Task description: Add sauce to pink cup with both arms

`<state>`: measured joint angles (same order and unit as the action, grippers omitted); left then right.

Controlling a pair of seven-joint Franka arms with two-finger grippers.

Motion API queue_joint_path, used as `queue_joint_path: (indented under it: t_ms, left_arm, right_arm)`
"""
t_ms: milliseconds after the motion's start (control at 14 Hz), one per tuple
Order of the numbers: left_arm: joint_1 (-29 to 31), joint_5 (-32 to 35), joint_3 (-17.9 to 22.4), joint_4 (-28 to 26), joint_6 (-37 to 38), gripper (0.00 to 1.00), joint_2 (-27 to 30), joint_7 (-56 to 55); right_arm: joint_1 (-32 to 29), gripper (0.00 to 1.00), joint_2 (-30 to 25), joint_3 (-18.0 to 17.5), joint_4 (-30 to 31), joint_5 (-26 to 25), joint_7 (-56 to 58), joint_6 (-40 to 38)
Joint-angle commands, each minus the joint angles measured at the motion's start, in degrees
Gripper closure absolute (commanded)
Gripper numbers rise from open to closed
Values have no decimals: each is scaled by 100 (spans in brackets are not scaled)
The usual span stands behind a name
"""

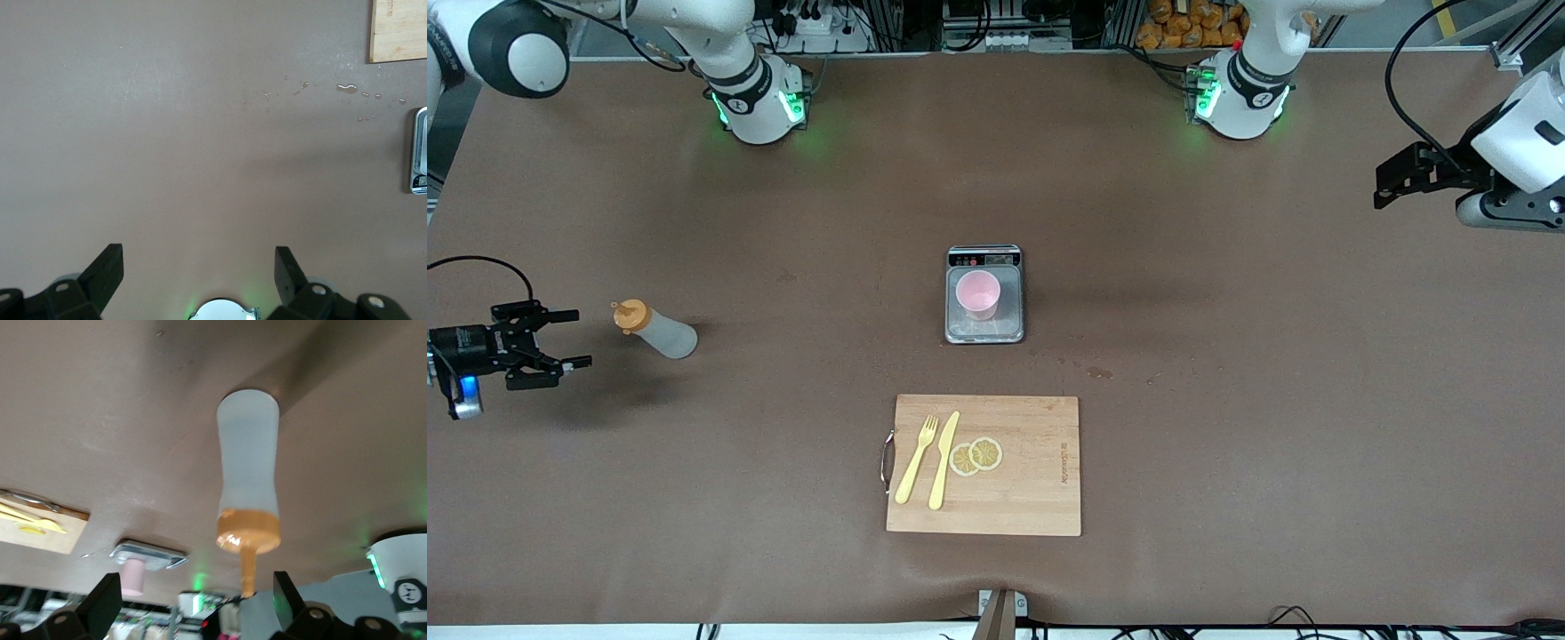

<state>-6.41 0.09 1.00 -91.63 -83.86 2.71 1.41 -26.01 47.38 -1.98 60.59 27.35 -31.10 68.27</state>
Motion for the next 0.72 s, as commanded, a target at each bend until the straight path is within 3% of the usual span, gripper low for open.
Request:
queue_joint_path:
  t_ms: [0, 143, 430, 645]
  left_arm:
    - [26, -71, -29, -13, -43, 0, 37, -36]
    - [26, -71, -38, -13, -25, 0, 54, -53]
    - [26, -71, -38, -13, -25, 0, 54, -62]
    - [35, -79, -38, -13, -25, 0, 37, -62]
  right_arm:
    - [324, 0, -570, -21, -2, -221, -37, 10]
    - [455, 0, -886, -284, -56, -282, -54, 37]
    - [1570, 0, -1326, -294, -144, -1299, -54, 370]
    - [1888, 0, -1634, -382, -144, -1425, 129, 415]
